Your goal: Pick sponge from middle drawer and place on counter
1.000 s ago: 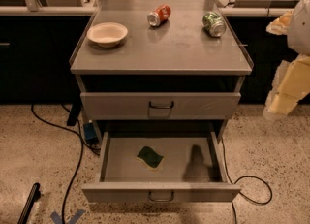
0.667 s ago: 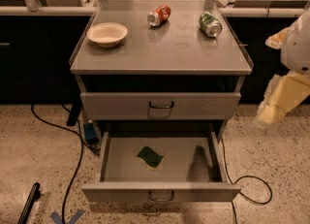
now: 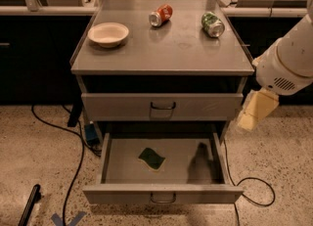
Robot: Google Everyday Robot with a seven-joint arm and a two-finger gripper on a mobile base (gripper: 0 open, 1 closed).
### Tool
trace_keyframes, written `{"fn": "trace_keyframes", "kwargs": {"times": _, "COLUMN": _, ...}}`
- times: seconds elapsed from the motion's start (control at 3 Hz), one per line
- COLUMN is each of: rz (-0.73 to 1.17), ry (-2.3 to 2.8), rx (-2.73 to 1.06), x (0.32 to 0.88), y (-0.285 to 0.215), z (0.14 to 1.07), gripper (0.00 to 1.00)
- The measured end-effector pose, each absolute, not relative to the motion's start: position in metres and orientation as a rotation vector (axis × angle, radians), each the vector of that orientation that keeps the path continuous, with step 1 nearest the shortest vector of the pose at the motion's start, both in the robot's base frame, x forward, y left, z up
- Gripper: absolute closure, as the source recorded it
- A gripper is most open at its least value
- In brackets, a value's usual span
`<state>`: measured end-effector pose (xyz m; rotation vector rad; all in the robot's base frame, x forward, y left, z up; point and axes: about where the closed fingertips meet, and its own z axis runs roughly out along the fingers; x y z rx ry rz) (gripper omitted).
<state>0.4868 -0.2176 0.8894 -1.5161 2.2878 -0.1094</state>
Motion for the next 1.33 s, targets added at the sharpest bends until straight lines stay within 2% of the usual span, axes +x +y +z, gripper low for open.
{"fn": "trace_keyframes", "kwargs": {"times": 0.33, "rz": -0.072, "ry": 2.310, "rx": -1.422, "x": 0.484, "y": -0.218, "z": 0.866, "gripper": 0.00}}
{"fn": "trace_keyframes", "kwargs": {"times": 1.0, "rz": 0.155, "ry": 2.397, "rx": -1.077, "x": 0.468, "y": -0.191, "z": 0.751, "gripper": 0.00}}
{"fn": "trace_keyframes", "kwargs": {"times": 1.33, "rz": 0.285, "ry": 2.348, "rx": -1.058, "x": 0.489, "y": -0.166, "z": 0.715, "gripper": 0.00}}
